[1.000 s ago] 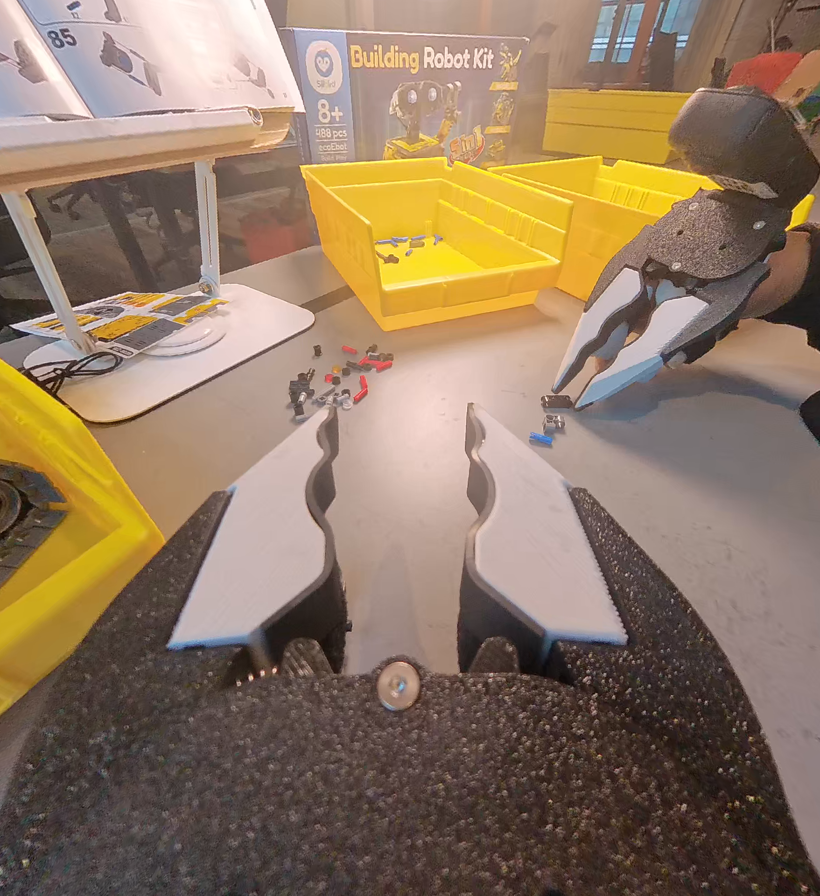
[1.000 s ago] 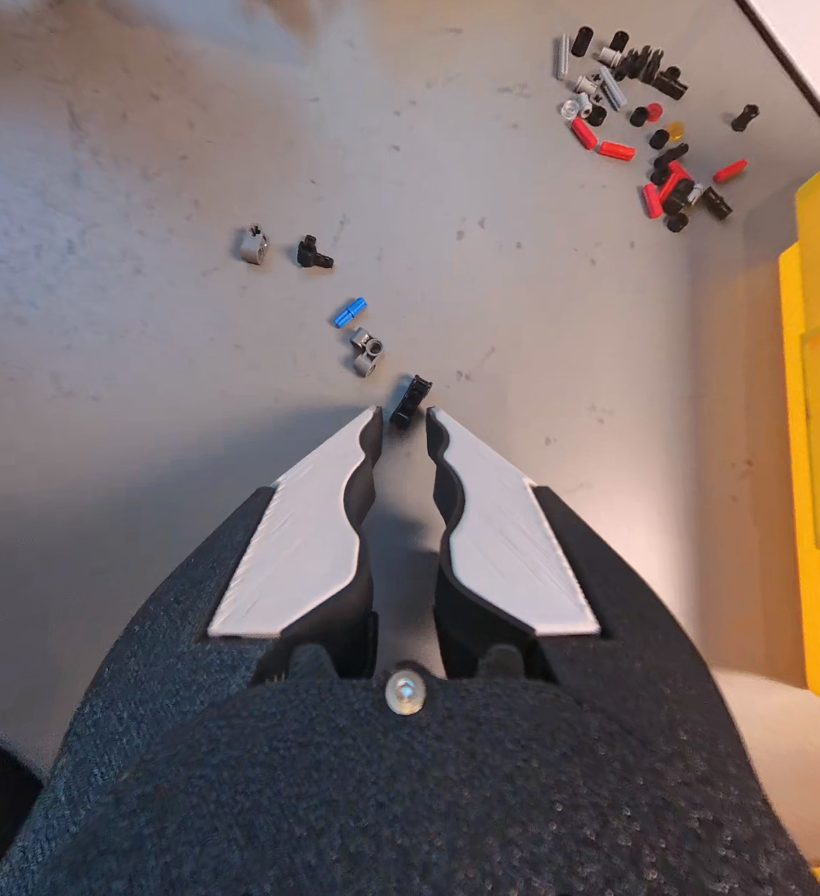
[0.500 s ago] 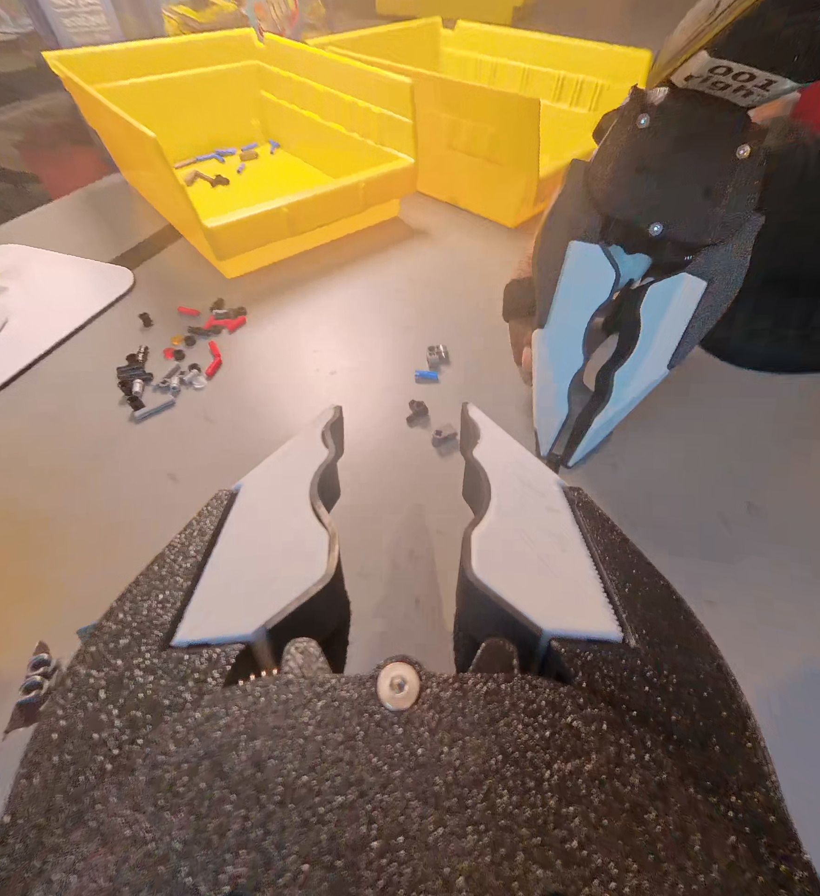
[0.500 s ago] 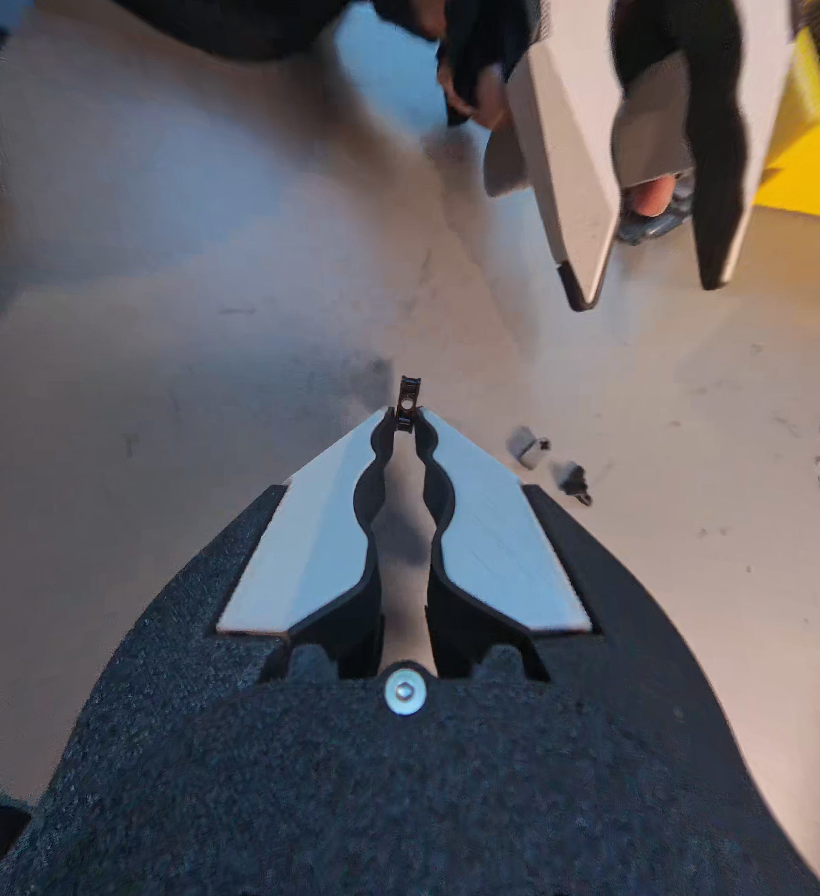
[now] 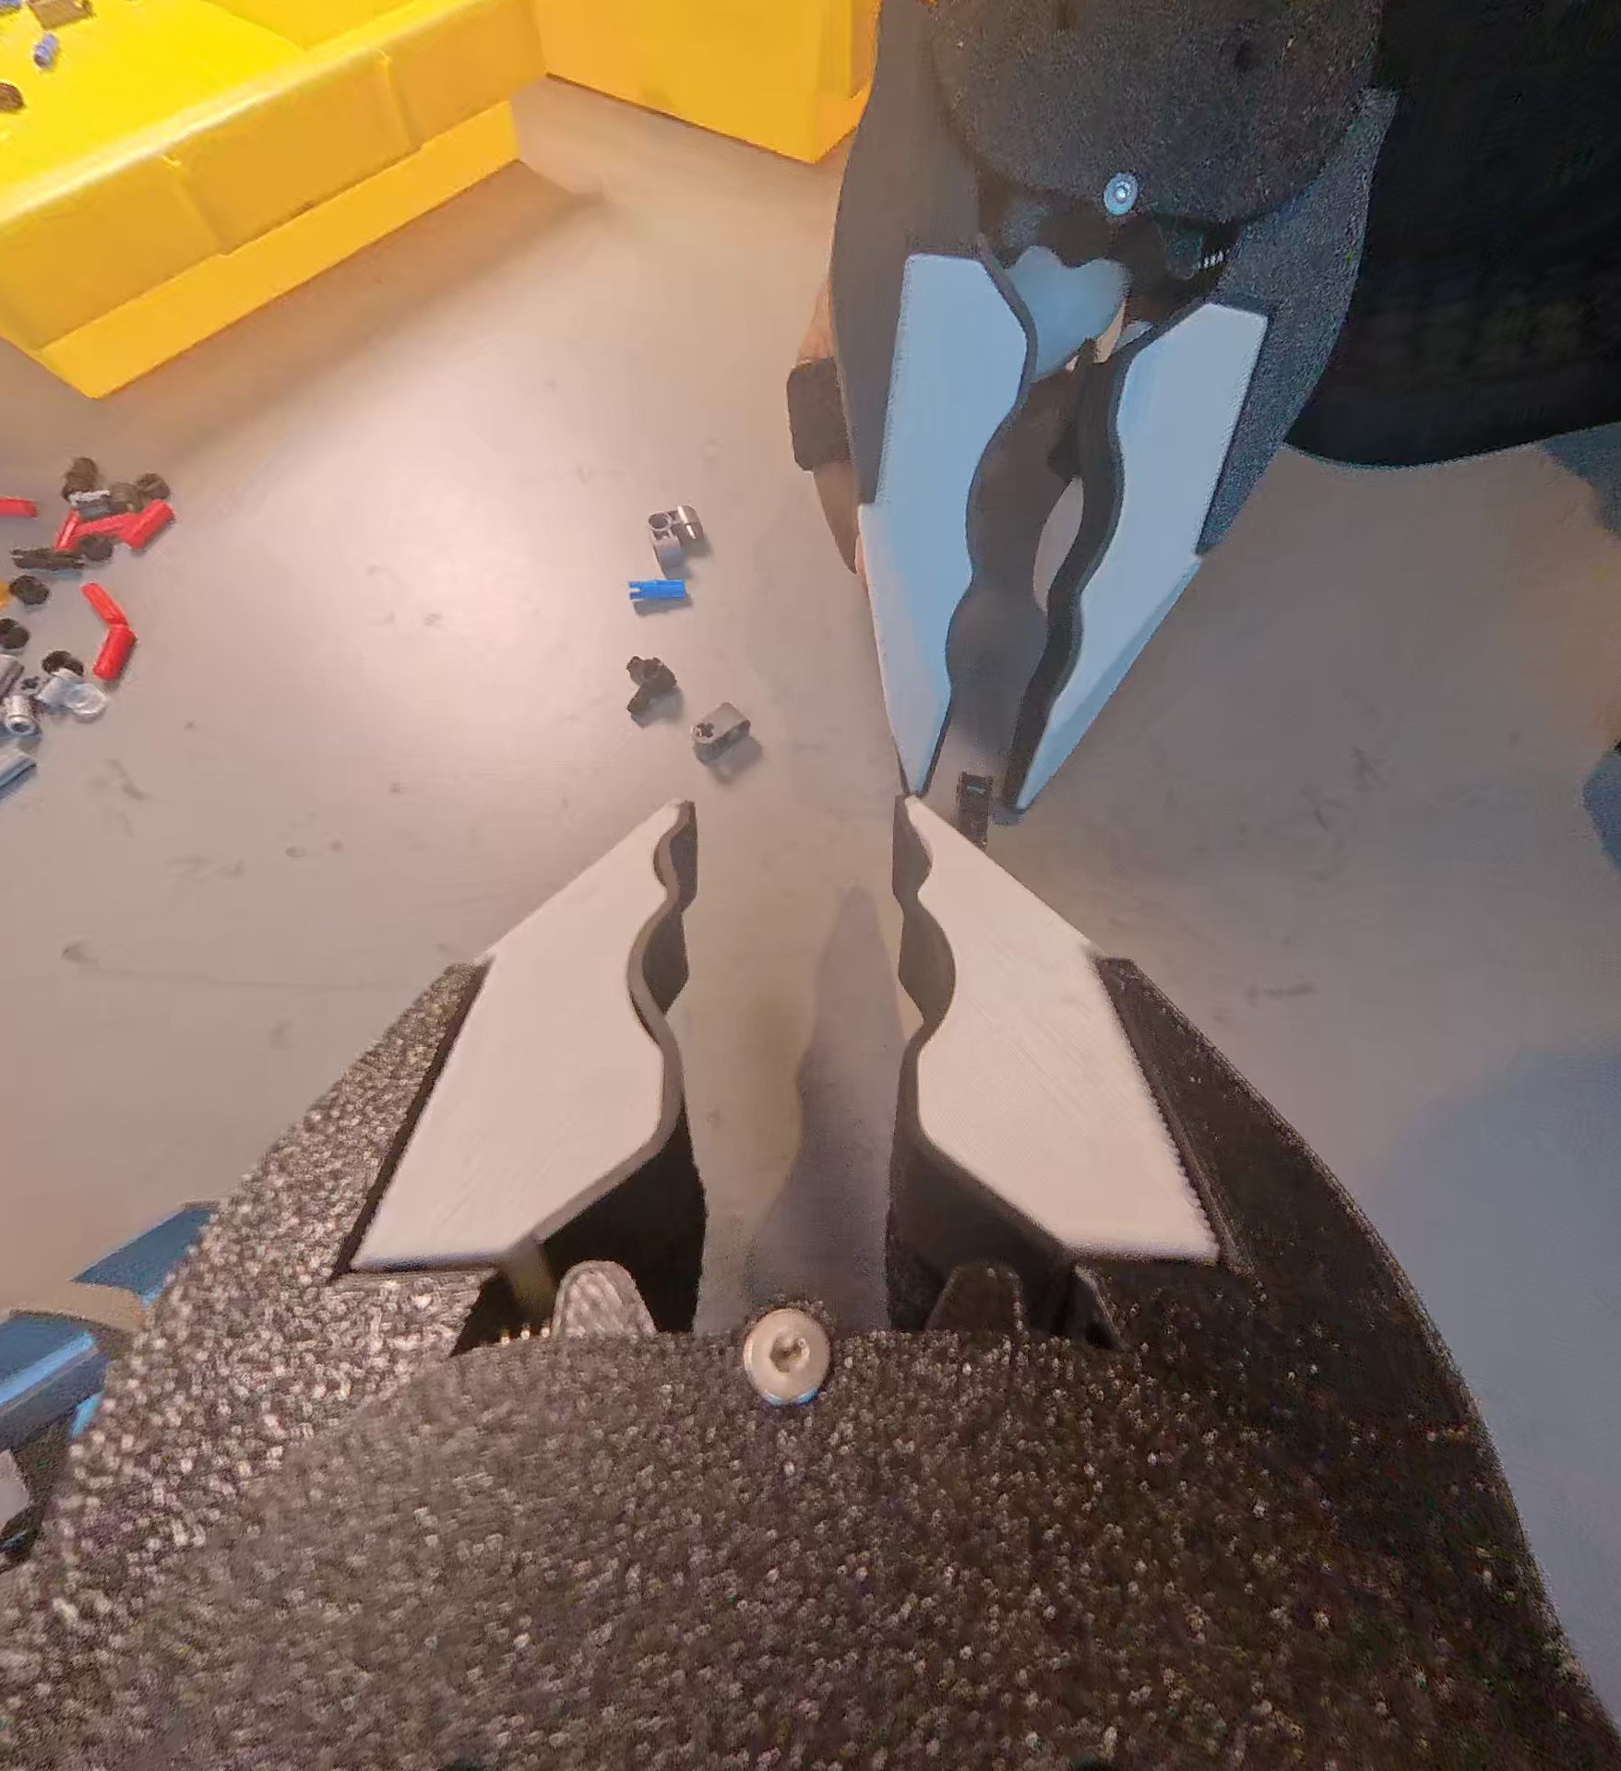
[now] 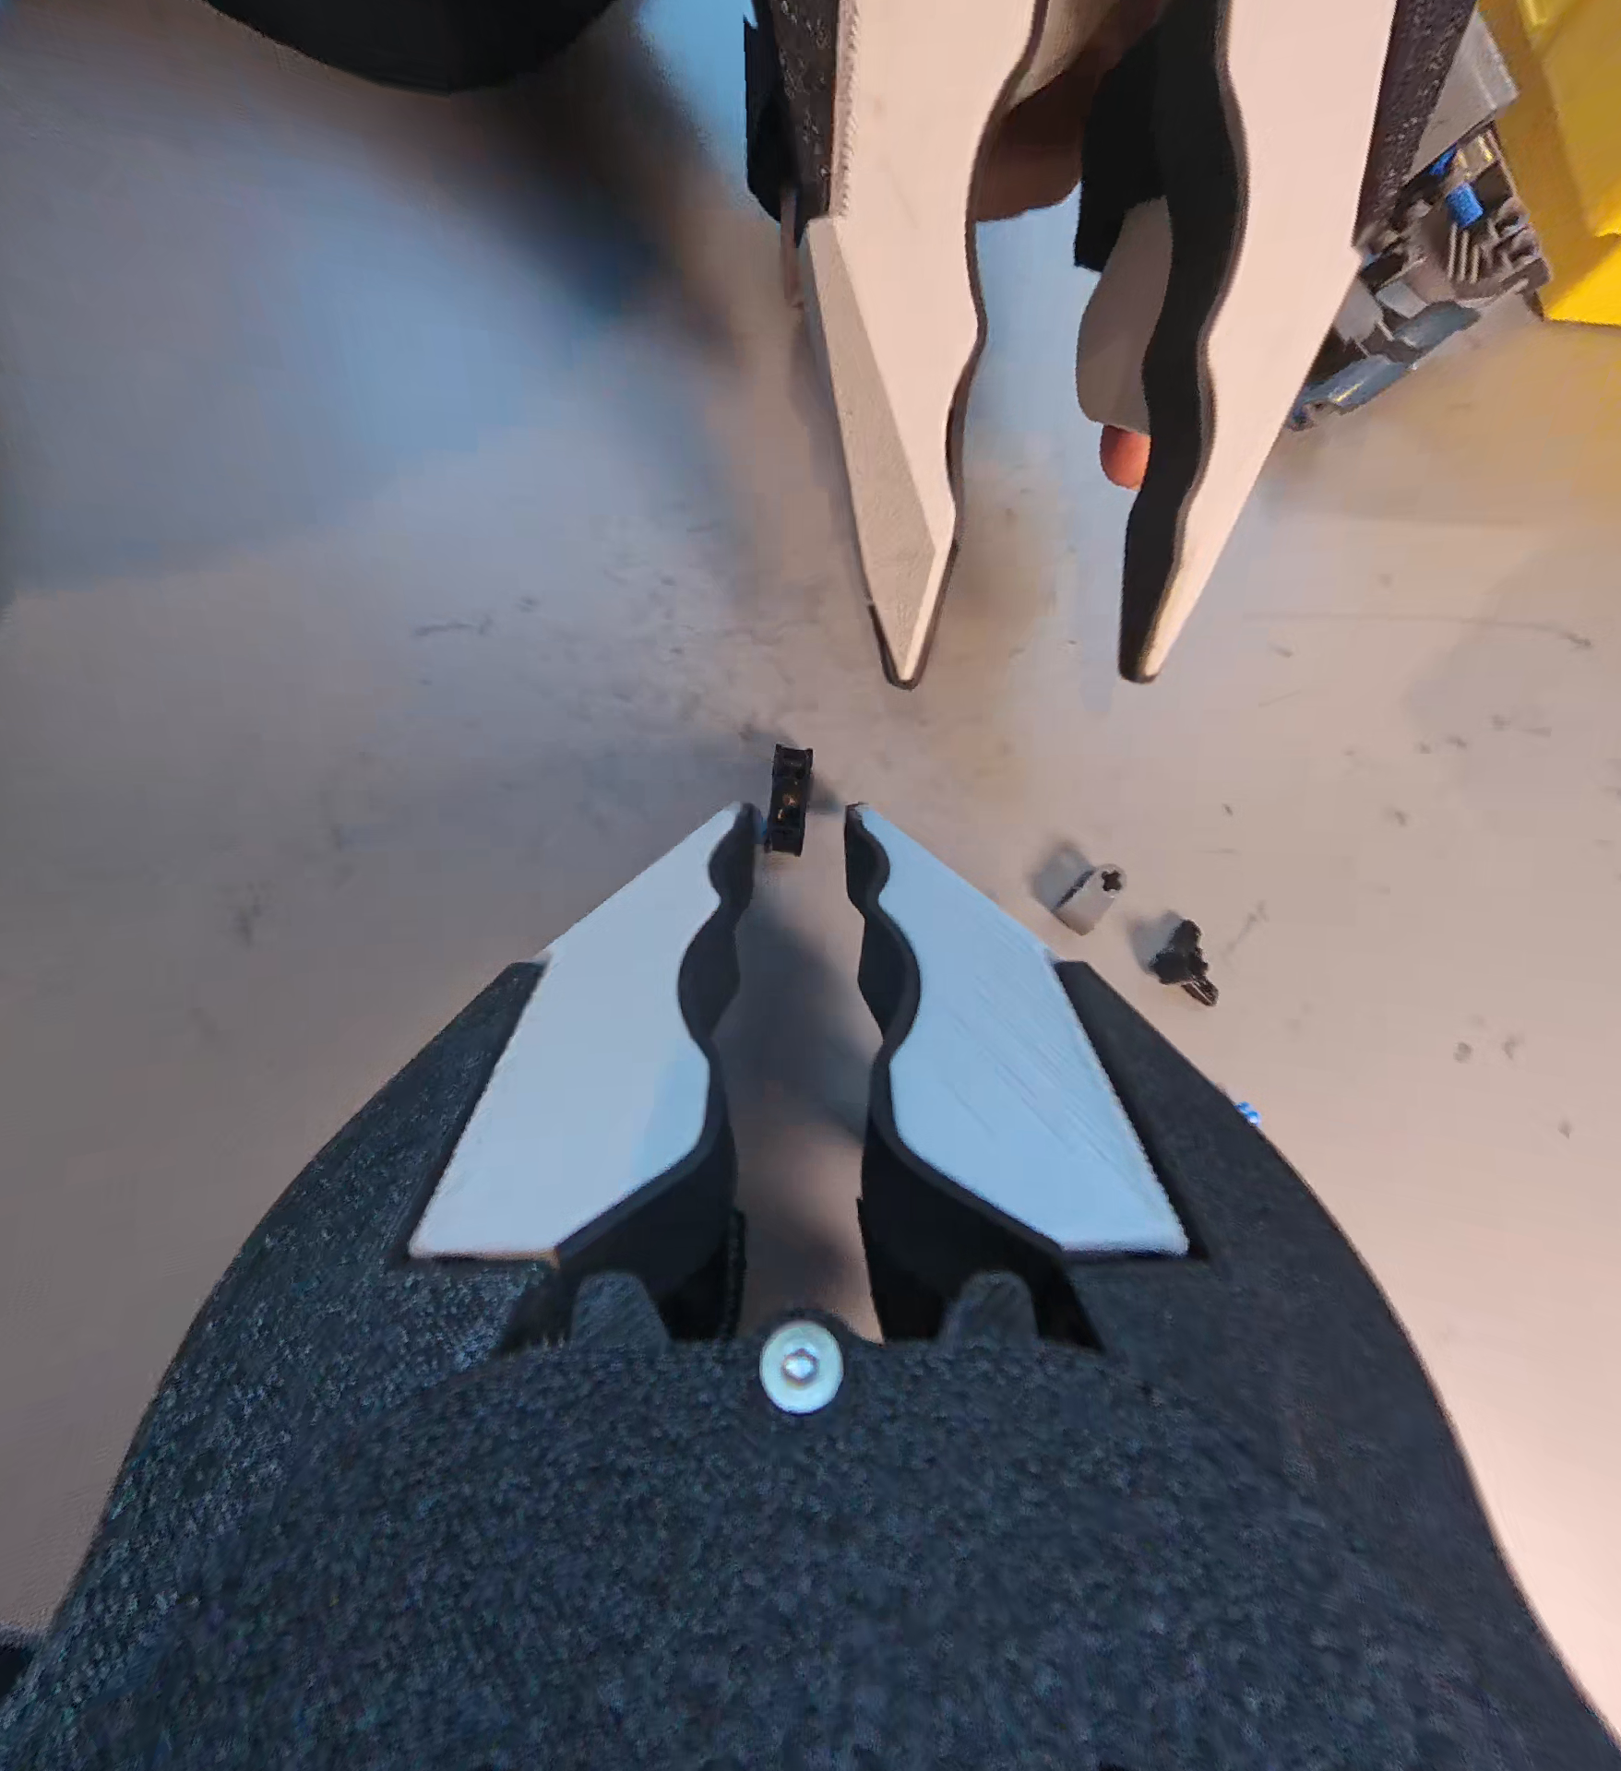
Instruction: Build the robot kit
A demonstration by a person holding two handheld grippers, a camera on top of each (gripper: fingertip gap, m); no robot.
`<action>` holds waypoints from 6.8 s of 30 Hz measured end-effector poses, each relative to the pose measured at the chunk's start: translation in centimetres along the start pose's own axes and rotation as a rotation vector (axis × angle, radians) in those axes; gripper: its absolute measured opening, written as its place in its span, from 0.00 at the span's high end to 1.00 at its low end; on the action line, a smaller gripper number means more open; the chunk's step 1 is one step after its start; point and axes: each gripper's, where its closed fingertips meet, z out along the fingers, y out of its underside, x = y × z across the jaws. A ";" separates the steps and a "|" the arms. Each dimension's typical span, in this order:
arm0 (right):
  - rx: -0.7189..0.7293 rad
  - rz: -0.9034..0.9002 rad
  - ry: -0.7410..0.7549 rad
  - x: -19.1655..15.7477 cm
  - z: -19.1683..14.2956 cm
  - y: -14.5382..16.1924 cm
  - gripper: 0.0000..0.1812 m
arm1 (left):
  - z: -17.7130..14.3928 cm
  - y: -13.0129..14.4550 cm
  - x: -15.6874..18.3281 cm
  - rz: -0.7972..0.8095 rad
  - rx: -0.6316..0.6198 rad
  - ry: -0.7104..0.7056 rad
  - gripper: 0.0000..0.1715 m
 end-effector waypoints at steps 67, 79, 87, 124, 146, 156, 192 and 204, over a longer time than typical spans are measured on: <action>0.160 0.131 0.118 4.7 -3.5 -0.3 0.88 | 2.4 1.8 3.3 0.025 -0.157 0.103 0.94; -0.108 0.057 0.124 8.1 -1.5 2.8 0.95 | 0.8 0.5 0.5 -0.034 -0.060 0.006 0.87; 0.179 0.166 -0.062 4.1 -3.5 -3.3 0.95 | 0.1 -2.0 -0.7 0.154 0.039 -0.172 0.89; 0.556 0.118 -0.005 3.9 -8.1 -8.5 0.97 | -3.4 -7.8 1.9 -0.118 0.489 0.149 0.99; 0.082 0.124 -0.159 1.1 -1.8 -0.4 0.98 | 2.8 1.6 3.0 0.088 -0.159 0.054 0.96; 0.105 0.255 -0.209 1.1 -1.6 -0.2 0.98 | 2.8 1.7 3.0 0.075 -0.157 0.067 0.96; -0.152 0.020 -0.061 1.1 -1.1 0.7 0.99 | 2.8 1.7 2.9 0.083 -0.154 0.070 0.96; -0.101 0.023 -0.059 1.3 -1.9 -0.2 0.93 | 2.8 1.7 2.9 0.086 -0.160 0.073 0.96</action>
